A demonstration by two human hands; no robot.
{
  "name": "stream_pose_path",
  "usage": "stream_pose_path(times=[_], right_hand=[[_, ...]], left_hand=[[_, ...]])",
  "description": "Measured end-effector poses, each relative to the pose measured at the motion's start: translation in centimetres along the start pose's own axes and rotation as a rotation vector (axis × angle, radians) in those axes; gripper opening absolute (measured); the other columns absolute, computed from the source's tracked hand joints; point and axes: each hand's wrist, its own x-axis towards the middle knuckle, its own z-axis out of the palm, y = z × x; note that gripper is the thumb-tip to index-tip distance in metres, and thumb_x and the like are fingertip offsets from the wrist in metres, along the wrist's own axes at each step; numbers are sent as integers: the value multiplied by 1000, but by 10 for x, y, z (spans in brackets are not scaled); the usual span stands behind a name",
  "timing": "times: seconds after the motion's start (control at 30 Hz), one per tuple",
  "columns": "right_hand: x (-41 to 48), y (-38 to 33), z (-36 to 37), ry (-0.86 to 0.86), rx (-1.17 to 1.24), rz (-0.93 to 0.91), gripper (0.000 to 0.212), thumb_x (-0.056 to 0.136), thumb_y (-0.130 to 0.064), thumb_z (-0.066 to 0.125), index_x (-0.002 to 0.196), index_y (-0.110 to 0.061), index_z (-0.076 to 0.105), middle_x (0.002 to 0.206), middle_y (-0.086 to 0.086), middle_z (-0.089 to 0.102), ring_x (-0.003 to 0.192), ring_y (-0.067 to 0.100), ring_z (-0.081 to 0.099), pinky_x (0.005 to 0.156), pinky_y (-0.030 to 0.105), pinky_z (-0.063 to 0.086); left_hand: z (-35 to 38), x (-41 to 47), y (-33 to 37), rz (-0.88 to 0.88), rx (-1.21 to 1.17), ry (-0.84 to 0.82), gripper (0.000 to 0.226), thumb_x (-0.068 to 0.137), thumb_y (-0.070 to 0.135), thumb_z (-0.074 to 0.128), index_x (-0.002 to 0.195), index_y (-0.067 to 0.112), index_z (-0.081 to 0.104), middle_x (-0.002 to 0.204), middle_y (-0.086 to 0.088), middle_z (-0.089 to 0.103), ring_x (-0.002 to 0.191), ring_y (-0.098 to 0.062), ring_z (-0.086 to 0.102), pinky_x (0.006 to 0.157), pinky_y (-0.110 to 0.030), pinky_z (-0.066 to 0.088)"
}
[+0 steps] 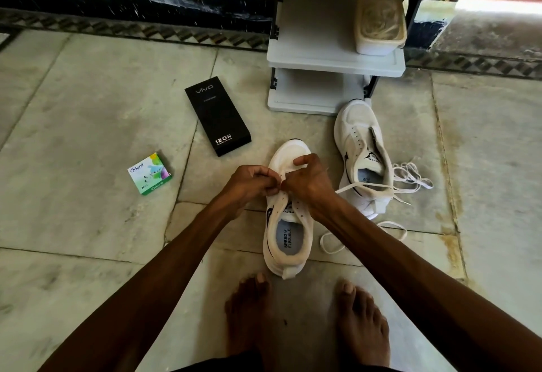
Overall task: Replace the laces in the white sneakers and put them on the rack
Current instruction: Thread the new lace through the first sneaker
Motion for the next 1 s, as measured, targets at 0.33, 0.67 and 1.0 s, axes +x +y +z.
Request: stream_pose_path(times=[0.33, 0.67, 1.0], right_hand=[[1, 14, -14, -179, 89, -83, 58, 78, -5, 71, 121, -29, 40, 103, 5, 66, 96, 24, 66, 82, 44, 57], [-1, 25, -19, -235, 262, -66, 78, 79, 1, 70, 139, -33, 33, 110, 2, 65, 97, 21, 64, 80, 41, 57], [-3, 18, -20, -309, 193, -89, 62, 83, 2, 66, 132, -28, 41, 103, 2, 61, 81, 11, 59, 59, 18, 49]], left_hand=[[-4, 6, 1, -44, -45, -55, 6, 89, -2, 63, 91, 3, 67, 87, -9, 69, 77, -14, 69, 71, -21, 59], [1, 5, 7, -51, -64, -51, 8, 89, 1, 64, 95, 6, 67, 94, -10, 68, 81, -15, 68, 67, -20, 58], [-7, 5, 3, -102, -136, -120, 10, 92, 3, 59, 99, 6, 65, 92, -8, 67, 78, -12, 69, 68, -20, 57]])
